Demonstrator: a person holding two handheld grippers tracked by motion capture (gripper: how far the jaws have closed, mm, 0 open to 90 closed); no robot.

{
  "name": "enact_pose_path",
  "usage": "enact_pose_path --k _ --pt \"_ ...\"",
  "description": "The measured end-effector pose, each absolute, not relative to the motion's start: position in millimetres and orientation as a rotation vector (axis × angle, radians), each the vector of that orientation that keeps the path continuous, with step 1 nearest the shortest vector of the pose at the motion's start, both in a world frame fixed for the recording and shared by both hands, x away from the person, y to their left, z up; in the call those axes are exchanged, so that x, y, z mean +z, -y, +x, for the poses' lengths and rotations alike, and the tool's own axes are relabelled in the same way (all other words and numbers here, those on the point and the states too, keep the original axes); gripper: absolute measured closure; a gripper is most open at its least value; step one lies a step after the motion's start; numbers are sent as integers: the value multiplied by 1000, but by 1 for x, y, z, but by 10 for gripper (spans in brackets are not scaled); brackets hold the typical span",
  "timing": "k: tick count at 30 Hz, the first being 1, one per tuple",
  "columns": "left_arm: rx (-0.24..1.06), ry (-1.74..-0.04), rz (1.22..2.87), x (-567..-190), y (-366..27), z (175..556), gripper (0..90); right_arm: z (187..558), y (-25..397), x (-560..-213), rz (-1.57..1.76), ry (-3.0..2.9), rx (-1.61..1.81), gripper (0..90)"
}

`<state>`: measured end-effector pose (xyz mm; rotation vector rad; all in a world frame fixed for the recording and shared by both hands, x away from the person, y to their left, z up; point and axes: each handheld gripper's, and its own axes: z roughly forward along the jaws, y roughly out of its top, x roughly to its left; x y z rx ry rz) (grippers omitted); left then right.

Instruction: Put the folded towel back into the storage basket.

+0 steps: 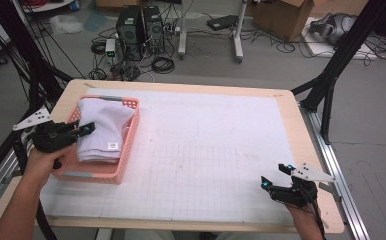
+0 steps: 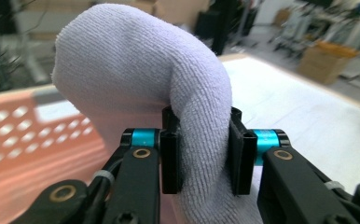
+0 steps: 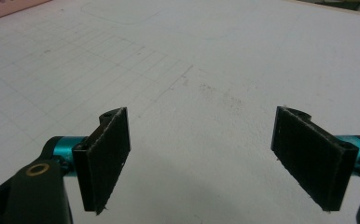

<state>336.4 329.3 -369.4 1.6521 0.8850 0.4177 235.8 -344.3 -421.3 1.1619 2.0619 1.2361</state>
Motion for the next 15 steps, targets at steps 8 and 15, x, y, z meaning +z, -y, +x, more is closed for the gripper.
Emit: enact_pose_path --k 8,15 --pt "437 -1085 1606 -362 -340 338 354 237 344 -422 1155 -2064 1234 183" --pt "626 -1106 1518 -346 -347 327 340 237 344 -422 1159 -2064 1235 183"
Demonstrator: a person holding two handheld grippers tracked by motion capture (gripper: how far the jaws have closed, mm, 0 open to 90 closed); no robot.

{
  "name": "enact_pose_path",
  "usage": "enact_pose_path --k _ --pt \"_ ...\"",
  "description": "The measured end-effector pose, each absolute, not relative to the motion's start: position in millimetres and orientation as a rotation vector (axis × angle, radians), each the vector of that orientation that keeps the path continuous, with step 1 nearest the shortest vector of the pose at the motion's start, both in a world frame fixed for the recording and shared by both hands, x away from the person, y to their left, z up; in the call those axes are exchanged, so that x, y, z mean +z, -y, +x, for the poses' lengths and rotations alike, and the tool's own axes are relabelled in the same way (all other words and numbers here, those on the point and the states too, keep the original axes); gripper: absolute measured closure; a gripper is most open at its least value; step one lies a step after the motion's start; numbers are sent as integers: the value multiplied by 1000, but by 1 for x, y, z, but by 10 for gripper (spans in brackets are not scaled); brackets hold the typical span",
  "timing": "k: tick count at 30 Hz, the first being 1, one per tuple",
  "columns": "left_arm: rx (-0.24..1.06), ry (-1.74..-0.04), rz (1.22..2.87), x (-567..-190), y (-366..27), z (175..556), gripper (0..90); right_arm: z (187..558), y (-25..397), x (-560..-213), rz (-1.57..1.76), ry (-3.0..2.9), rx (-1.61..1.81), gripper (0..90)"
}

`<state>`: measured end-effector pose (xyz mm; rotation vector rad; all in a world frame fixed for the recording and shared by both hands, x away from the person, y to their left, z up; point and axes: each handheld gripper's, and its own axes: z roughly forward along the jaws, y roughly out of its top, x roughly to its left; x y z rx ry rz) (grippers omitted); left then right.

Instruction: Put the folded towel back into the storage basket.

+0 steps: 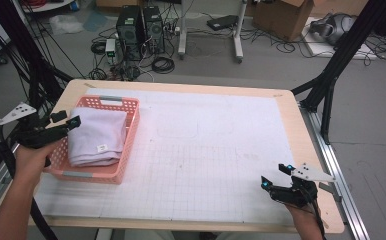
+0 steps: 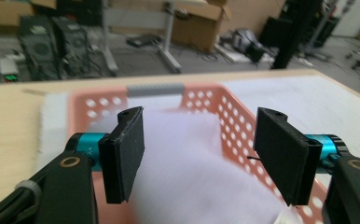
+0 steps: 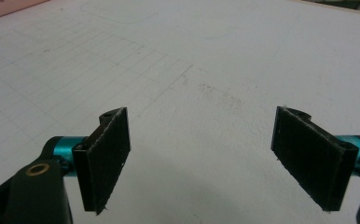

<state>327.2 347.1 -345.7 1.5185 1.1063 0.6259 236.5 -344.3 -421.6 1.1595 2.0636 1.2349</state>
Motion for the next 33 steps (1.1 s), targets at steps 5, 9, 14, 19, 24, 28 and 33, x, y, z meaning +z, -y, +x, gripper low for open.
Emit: enact_pose_path --k 5,9,14,19,24,28,33 --pt "615 -1124 1563 -345 -343 327 344 237 344 -421 1157 -2064 1235 183" --pt "585 -1156 1643 -356 -332 333 343 236 344 -421 1154 -2064 1236 183" --pt "551 -1171 1713 -367 -316 343 345 236 346 -421 1162 -2058 1237 183" --pt "551 -1182 1783 -374 -302 349 349 236 345 -420 1159 -2060 1238 183" --pt "559 -1142 1734 -371 -301 346 342 235 347 -420 1157 -2055 1240 183" --pt "578 -1080 1634 -364 -301 338 321 235 347 -419 1155 -2051 1245 183" --pt "616 -988 1516 -349 -289 323 263 236 345 -419 1150 -2053 1243 183"
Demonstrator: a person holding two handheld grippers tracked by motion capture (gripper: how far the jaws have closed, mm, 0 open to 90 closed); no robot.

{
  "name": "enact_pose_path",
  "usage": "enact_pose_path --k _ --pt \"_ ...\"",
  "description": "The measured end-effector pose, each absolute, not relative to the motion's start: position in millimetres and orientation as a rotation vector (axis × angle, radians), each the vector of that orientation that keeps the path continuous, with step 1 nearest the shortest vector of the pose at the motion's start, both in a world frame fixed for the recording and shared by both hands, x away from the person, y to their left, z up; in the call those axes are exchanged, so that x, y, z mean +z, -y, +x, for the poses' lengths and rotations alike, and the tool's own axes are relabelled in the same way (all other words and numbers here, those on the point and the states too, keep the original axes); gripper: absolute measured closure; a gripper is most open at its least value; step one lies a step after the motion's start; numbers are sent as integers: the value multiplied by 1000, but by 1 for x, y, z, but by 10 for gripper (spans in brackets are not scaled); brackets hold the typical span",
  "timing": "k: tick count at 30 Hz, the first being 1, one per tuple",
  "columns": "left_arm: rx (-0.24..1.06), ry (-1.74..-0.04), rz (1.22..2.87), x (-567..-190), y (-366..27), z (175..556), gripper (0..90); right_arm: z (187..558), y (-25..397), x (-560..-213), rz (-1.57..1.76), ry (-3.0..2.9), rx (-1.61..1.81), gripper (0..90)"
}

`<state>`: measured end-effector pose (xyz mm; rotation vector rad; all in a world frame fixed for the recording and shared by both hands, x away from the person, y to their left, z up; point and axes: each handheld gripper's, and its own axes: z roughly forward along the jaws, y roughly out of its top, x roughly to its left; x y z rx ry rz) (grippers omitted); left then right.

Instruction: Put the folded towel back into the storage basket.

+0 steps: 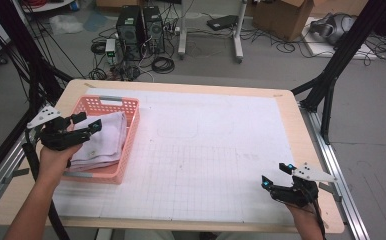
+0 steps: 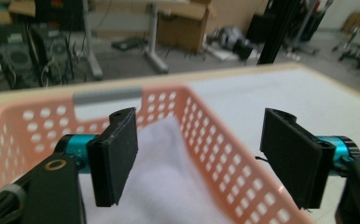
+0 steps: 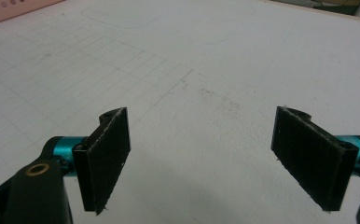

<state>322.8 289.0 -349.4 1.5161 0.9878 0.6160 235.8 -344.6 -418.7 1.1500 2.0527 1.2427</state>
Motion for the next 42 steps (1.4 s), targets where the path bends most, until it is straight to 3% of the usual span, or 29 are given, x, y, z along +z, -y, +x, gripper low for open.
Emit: enact_pose_path --k 4,18,32,42 --pt "587 -942 1494 -343 -273 315 198 236 344 -418 1150 -2049 1244 183" --pt "495 -751 1506 -341 -201 291 199 236 343 -416 1132 -2042 1259 182" --pt "404 -606 1630 -374 -118 270 205 237 340 -414 1111 -2045 1270 177" --pt "369 -598 1699 -405 -91 264 210 235 336 -414 1100 -2046 1255 176"
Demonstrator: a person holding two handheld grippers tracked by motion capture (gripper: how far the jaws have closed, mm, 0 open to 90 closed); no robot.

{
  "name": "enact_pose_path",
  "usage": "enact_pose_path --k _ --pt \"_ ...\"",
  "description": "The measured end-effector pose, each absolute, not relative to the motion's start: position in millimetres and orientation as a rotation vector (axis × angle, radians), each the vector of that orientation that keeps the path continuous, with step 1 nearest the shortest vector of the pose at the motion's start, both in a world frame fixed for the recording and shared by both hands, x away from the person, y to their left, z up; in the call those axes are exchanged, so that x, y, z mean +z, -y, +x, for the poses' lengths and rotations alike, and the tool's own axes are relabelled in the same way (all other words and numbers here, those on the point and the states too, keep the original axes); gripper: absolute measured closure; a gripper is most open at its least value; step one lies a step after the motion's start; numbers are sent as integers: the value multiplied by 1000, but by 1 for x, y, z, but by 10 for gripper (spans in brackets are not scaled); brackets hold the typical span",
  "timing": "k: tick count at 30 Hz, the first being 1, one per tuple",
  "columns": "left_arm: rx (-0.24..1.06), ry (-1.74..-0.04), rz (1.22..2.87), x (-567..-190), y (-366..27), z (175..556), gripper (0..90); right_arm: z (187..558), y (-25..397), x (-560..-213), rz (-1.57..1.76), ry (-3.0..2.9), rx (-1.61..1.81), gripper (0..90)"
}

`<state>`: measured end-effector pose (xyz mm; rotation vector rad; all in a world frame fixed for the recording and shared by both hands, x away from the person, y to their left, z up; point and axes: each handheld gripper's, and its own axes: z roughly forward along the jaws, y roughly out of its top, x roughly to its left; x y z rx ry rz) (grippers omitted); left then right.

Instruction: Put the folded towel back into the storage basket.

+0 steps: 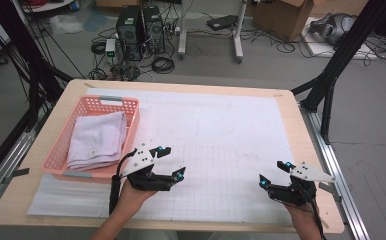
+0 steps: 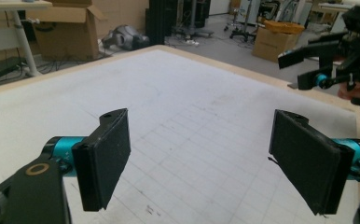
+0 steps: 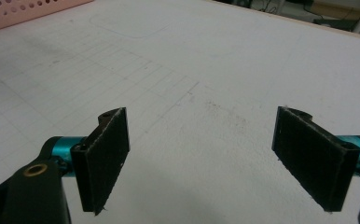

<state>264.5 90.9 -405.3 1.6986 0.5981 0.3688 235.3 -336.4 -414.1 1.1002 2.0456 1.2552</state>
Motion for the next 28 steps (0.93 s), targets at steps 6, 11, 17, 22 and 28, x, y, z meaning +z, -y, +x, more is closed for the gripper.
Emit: enact_pose_path --k 6,11,17,22,28 --pt "348 -628 1686 -421 -90 265 213 234 336 -416 1106 -2030 1259 176" --pt "358 -634 1682 -421 -93 265 217 232 335 -417 1110 -2025 1261 176" --pt "367 -651 1679 -422 -98 266 217 233 334 -419 1107 -2030 1261 176" --pt "366 -663 1670 -422 -100 268 218 234 334 -419 1108 -2034 1268 176" --pt "365 -668 1670 -423 -101 268 217 235 336 -419 1116 -2026 1273 175"
